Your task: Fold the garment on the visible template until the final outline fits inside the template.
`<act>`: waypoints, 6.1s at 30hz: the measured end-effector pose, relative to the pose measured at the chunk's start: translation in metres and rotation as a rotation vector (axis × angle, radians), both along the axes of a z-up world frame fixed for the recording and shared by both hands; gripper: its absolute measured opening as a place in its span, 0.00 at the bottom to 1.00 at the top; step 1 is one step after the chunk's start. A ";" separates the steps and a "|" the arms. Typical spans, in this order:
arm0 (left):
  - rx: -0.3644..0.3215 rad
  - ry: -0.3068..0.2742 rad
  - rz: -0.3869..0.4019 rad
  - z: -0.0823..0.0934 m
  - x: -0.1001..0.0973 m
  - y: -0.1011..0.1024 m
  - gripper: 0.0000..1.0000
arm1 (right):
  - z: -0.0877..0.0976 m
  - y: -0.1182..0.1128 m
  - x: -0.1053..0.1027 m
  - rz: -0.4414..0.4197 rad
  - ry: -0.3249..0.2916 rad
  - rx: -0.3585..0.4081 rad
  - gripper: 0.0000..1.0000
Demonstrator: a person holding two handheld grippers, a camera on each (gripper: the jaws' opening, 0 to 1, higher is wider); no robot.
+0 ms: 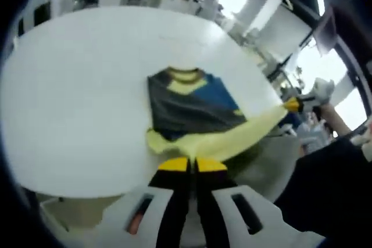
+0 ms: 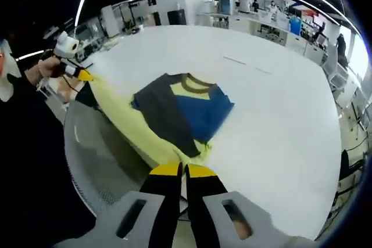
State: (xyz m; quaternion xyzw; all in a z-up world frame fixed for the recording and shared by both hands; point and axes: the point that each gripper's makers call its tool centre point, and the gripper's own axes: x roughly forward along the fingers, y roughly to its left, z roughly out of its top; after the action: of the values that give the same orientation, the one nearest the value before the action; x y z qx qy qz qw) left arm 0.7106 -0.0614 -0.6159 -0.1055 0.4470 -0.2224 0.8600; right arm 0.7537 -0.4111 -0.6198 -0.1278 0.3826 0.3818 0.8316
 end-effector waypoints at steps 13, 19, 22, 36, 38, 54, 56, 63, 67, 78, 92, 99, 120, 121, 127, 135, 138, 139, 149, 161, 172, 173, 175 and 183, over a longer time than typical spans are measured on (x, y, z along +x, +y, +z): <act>0.031 -0.116 0.032 0.012 0.061 0.004 0.00 | 0.013 0.004 0.059 0.014 -0.090 -0.027 0.03; 0.019 -0.129 0.048 0.008 0.082 0.005 0.00 | 0.012 0.003 0.081 0.004 -0.098 -0.010 0.03; 0.022 -0.133 0.050 0.007 0.094 0.006 0.00 | 0.010 0.005 0.092 -0.002 -0.101 -0.003 0.03; -0.006 -0.103 0.084 -0.013 0.139 0.013 0.00 | -0.002 0.010 0.133 -0.002 -0.089 -0.016 0.03; -0.014 -0.100 0.090 -0.015 0.142 0.013 0.00 | -0.004 0.011 0.138 0.005 -0.084 -0.027 0.03; -0.050 -0.034 0.117 -0.044 0.176 0.020 0.00 | -0.029 0.018 0.179 0.011 -0.039 -0.046 0.03; -0.052 -0.028 0.118 -0.047 0.179 0.020 0.00 | -0.031 0.018 0.183 0.004 -0.033 -0.038 0.03; -0.048 -0.001 0.126 -0.063 0.193 0.021 0.00 | -0.048 0.022 0.195 0.003 -0.005 -0.053 0.03; -0.057 0.017 0.145 -0.073 0.198 0.021 0.00 | -0.059 0.021 0.202 0.003 0.015 -0.060 0.03; -0.058 0.063 0.161 -0.095 0.211 0.022 0.00 | -0.085 0.024 0.220 -0.015 0.066 -0.058 0.03; -0.038 0.117 0.156 -0.125 0.229 0.028 0.00 | -0.115 0.027 0.237 -0.023 0.117 -0.071 0.03; -0.033 0.128 0.148 -0.128 0.234 0.026 0.00 | -0.122 0.026 0.239 -0.028 0.133 -0.074 0.03; 0.012 0.157 0.113 -0.150 0.247 0.031 0.00 | -0.138 0.026 0.248 -0.042 0.165 -0.080 0.03; 0.014 0.158 0.111 -0.150 0.247 0.031 0.00 | -0.139 0.026 0.248 -0.042 0.166 -0.081 0.03; 0.036 0.154 0.095 -0.152 0.248 0.030 0.00 | -0.143 0.026 0.248 -0.048 0.175 -0.086 0.03; 0.047 0.152 0.088 -0.154 0.250 0.032 0.00 | -0.145 0.026 0.249 -0.061 0.181 -0.084 0.03; 0.049 0.154 0.088 -0.155 0.250 0.032 0.00 | -0.146 0.026 0.249 -0.064 0.180 -0.086 0.03; 0.050 0.155 0.088 -0.155 0.250 0.032 0.00 | -0.146 0.026 0.249 -0.065 0.180 -0.086 0.03; 0.055 0.137 0.089 -0.153 0.254 0.036 0.01 | -0.143 0.026 0.254 -0.103 0.174 -0.077 0.05; 0.095 0.097 0.084 -0.137 0.253 0.046 0.07 | -0.128 0.015 0.258 -0.137 0.127 -0.077 0.07; 0.110 0.041 0.072 -0.109 0.240 0.047 0.19 | -0.093 0.012 0.245 -0.160 0.061 -0.049 0.20; 0.108 0.038 0.069 -0.107 0.238 0.047 0.19 | -0.090 0.012 0.242 -0.157 0.055 -0.044 0.20; 0.106 0.028 0.062 -0.102 0.232 0.046 0.20 | -0.085 0.012 0.238 -0.158 0.049 -0.038 0.22; 0.106 -0.020 0.040 -0.083 0.203 0.040 0.30 | -0.060 0.017 0.217 -0.159 0.019 0.009 0.32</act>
State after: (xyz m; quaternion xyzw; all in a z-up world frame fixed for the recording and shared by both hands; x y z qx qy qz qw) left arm 0.9136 -0.0213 -0.6984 -0.0665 0.4473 -0.1819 0.8731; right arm 0.9711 -0.3939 -0.6793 -0.0896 0.3976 0.3176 0.8561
